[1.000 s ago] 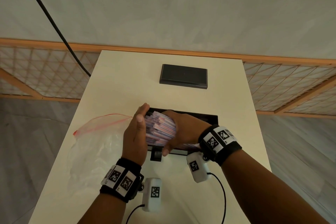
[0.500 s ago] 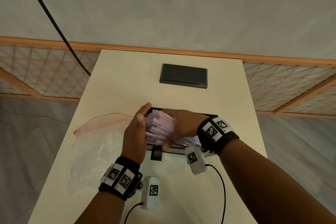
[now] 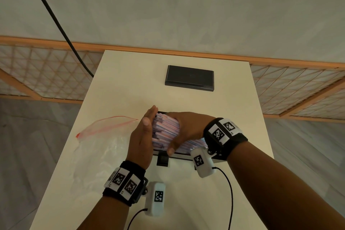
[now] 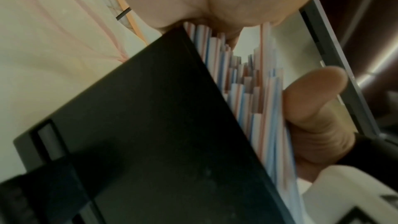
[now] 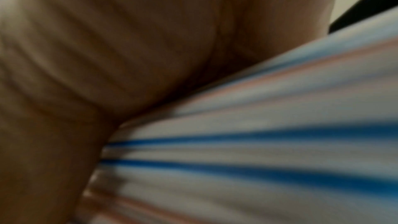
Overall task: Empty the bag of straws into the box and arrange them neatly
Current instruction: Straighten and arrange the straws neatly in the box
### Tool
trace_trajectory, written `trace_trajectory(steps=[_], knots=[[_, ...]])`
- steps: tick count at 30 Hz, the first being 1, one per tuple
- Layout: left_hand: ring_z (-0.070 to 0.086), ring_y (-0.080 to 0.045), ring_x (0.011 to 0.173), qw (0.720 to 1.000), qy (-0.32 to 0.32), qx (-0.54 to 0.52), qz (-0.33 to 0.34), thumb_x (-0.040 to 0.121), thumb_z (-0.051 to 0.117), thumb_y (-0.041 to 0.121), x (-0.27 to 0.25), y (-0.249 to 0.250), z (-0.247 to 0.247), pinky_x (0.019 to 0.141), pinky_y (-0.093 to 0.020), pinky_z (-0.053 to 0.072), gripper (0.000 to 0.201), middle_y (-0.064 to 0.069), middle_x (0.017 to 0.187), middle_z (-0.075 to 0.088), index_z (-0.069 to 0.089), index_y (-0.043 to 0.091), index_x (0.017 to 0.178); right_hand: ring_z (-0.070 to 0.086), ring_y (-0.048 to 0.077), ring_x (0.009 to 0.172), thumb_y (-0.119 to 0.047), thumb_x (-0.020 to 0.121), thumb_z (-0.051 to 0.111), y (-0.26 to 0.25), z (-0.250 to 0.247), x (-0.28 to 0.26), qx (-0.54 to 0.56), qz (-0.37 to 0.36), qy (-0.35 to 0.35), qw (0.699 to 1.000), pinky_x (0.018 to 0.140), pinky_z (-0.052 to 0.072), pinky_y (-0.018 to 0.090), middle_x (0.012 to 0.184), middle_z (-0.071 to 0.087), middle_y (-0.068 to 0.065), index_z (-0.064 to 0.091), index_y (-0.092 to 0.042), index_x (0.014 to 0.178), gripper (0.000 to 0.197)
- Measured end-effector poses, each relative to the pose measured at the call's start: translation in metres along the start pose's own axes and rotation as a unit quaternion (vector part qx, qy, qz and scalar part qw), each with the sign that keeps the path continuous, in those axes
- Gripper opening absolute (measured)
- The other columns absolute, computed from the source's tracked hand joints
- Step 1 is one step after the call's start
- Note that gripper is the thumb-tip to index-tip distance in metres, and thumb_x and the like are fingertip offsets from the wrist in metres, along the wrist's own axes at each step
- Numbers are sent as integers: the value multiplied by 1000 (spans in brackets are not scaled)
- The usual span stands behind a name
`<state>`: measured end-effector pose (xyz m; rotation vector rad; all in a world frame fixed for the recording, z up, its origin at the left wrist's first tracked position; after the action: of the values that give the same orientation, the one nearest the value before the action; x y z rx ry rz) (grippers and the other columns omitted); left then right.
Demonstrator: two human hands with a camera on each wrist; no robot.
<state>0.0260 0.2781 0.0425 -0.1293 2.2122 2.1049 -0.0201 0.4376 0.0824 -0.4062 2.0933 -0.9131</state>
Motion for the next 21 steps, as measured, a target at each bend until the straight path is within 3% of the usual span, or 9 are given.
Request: trace_trajectory(steps=[5,11,15,21], knots=[[50,-15,144,999,-14,35,23,88,24,88,0,-7,-2,120,-50,40,89,5,155,54,49,32,152,66,12,112,-67,41,89,3,-3,0,-18,13,-7,1000,106,50,45,118,71,-12,55,-41,128,97],[47,-14,146,998,-44,50,-1,78,18,98,0,2,1,122,-48,39,106,8,161,46,42,32,157,67,13,111,-62,46,90,7,4,-4,-1,19,-19,1000,105,51,47,120,71,-10,53,-41,129,93],[48,-12,145,997,-49,62,12,82,21,95,-1,-1,0,122,-47,39,100,8,158,50,44,31,156,66,12,108,-69,39,88,8,0,-5,-27,25,3,999,104,51,45,114,71,-12,56,-42,122,93],[51,-9,142,999,15,31,26,84,22,92,-9,1,2,120,-47,42,94,11,155,54,55,32,148,64,11,107,-59,50,95,4,2,-19,-90,27,53,994,102,52,39,116,68,-14,53,-39,129,92]])
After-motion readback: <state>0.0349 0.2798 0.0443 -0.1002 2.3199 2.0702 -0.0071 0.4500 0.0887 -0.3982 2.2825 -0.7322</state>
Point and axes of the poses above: each hand's wrist, its own x-axis towards the middle knuckle, its own z-axis out of the palm, y = z × x, the point moved 4 cm from there along x, towards the middle knuckle
